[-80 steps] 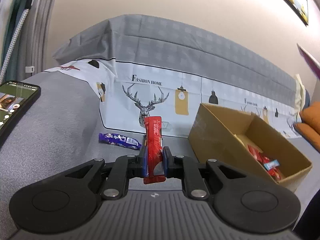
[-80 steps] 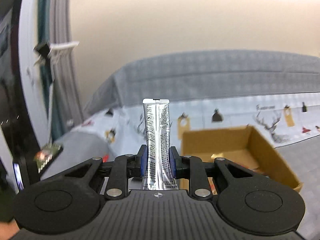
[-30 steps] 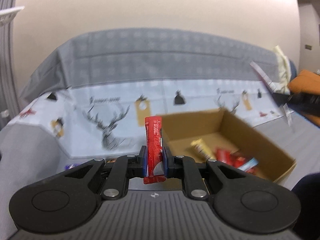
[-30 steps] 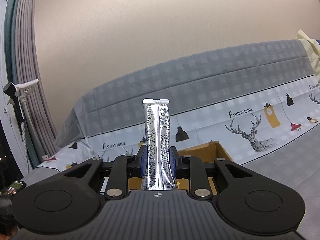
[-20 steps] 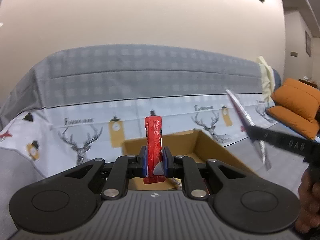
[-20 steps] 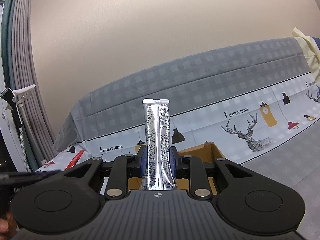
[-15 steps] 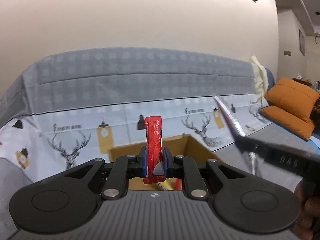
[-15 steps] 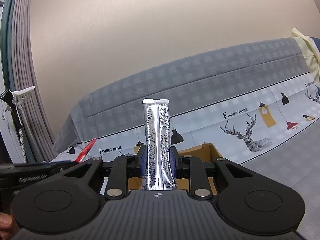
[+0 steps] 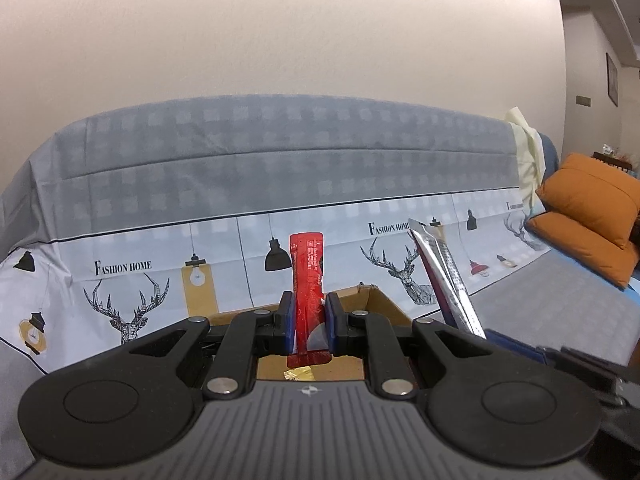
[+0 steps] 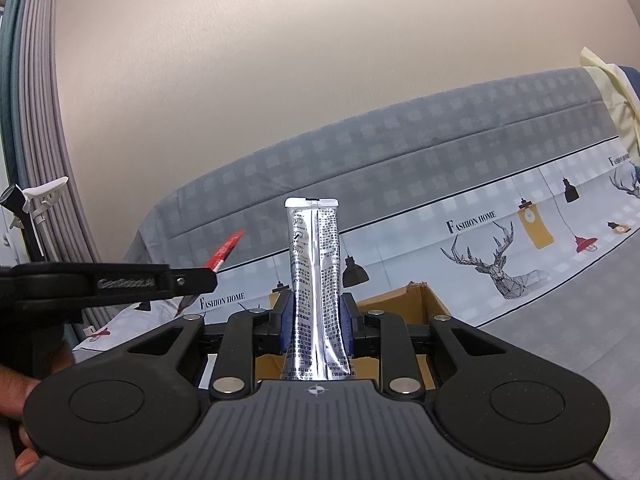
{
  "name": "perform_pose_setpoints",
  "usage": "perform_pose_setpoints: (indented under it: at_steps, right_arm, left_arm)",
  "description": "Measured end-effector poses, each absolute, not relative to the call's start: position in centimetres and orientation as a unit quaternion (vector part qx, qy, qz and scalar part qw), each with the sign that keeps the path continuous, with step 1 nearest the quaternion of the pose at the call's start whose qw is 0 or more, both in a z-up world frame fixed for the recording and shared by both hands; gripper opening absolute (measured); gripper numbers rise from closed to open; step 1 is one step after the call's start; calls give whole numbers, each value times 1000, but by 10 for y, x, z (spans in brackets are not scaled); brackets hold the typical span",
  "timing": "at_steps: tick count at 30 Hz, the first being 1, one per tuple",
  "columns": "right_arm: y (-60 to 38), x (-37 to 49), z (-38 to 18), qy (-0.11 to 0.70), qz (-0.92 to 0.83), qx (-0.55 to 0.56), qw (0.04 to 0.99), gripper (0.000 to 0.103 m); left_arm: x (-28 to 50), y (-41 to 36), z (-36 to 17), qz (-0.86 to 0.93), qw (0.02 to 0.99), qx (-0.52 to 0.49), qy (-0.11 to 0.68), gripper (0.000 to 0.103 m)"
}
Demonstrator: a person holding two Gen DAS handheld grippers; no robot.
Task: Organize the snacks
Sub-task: 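Open both tools over the box to drop the sachet and red packet, then lower the left tool onto the purple candy and close it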
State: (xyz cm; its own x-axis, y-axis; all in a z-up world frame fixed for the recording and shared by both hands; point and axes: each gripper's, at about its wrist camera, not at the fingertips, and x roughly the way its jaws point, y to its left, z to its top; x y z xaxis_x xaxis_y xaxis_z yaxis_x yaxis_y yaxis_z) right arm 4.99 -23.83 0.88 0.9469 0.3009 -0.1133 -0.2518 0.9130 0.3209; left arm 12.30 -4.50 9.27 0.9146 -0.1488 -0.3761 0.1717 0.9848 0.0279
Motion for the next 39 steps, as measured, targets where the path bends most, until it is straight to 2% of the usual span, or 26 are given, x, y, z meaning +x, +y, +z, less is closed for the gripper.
perform_pose_setpoints:
  at_steps: [11, 13, 14, 15, 16, 18, 22, 27, 29, 39]
  right_arm:
    - [-243, 54, 7, 88, 138, 172, 971, 27]
    - [-241, 55, 7, 92, 137, 169, 972, 32]
    - [-240, 56, 7, 96, 136, 166, 972, 33]
    - [-239, 58, 7, 100, 136, 165, 972, 39]
    - [-238, 59, 7, 104, 132, 163, 972, 53]
    - [-237, 60, 7, 105, 124, 159, 974, 64]
    - [-236, 60, 7, 107, 122, 156, 974, 68]
    - [-234, 57, 7, 106, 123, 143, 976, 70]
    - [-234, 55, 7, 103, 122, 142, 977, 70]
    - [-230, 40, 10, 86, 135, 164, 973, 70]
  left_arm:
    - [137, -53, 116, -80, 981, 23, 173, 17]
    - [138, -53, 119, -88, 981, 23, 173, 33]
    - [137, -53, 119, -88, 981, 23, 173, 46]
    - [134, -52, 119, -85, 981, 23, 171, 47]
    - [132, -51, 117, -84, 981, 23, 172, 47]
    - [125, -46, 112, -79, 981, 19, 178, 47]
    - [98, -26, 96, -72, 980, 17, 186, 46]
    - [41, 18, 56, -54, 974, 37, 215, 20]
    - [20, 40, 44, -34, 972, 43, 227, 16]
    - [-58, 118, 34, 39, 978, 3, 207, 16]
